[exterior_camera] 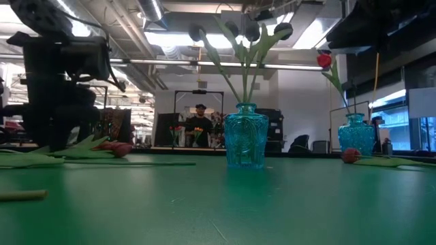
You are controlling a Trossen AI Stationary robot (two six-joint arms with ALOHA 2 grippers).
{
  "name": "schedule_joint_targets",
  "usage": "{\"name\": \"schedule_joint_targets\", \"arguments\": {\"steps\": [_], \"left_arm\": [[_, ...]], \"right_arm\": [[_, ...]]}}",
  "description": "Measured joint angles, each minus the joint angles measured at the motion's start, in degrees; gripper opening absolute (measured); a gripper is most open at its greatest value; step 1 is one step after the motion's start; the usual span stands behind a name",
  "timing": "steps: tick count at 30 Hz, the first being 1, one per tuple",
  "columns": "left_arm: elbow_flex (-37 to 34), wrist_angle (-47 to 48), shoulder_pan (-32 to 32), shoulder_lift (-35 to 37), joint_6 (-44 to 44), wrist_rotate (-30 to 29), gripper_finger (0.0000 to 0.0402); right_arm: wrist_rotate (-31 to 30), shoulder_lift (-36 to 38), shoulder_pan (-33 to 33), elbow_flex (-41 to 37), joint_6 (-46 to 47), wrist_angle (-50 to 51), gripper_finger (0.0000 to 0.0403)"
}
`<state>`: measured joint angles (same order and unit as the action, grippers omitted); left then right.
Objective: Sort flowers into vase by color
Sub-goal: Put the red tulip into the top blue vase
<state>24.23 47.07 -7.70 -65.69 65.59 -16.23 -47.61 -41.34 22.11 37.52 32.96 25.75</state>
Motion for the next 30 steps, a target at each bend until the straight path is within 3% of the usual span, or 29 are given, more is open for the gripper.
{"name": "schedule_joint_targets", "arguments": {"steps": [6,10,17,19,23,27,30], "left_arm": [[0.10,-0.79,4.74,0.95,0.17,-1.39,0.0012],[5.17,1.66,10.68,3.55,0.97,-1.05,0.0010],[23.08,20.66,20.12,6.25,3.89,-9.61,0.0005],[26.66,21.02,23.54,6.48,4.42,-12.07,0.0005],[27.99,8.10,31.92,6.66,0.19,-18.21,0.0005],[25.15,-12.98,40.08,5.54,-10.38,-24.56,0.0005],[22.41,-28.65,45.06,3.70,-21.84,-28.98,0.0005]], "right_arm": [[2.30,-0.02,0.03,0.00,-1.61,-1.08,0.0124],[4.61,-0.02,0.04,0.00,-7.11,-4.70,0.0124],[4.92,-1.62,0.05,0.02,-21.52,-17.07,0.0124],[7.43,-2.65,0.07,0.02,-24.57,-20.07,0.0124],[14.05,-6.38,1.66,0.04,-28.90,-25.50,0.0124],[14.67,-11.67,7.44,0.04,-31.97,-30.53,0.0124],[11.74,-13.16,13.53,0.02,-31.72,-31.14,0.0124]]}}
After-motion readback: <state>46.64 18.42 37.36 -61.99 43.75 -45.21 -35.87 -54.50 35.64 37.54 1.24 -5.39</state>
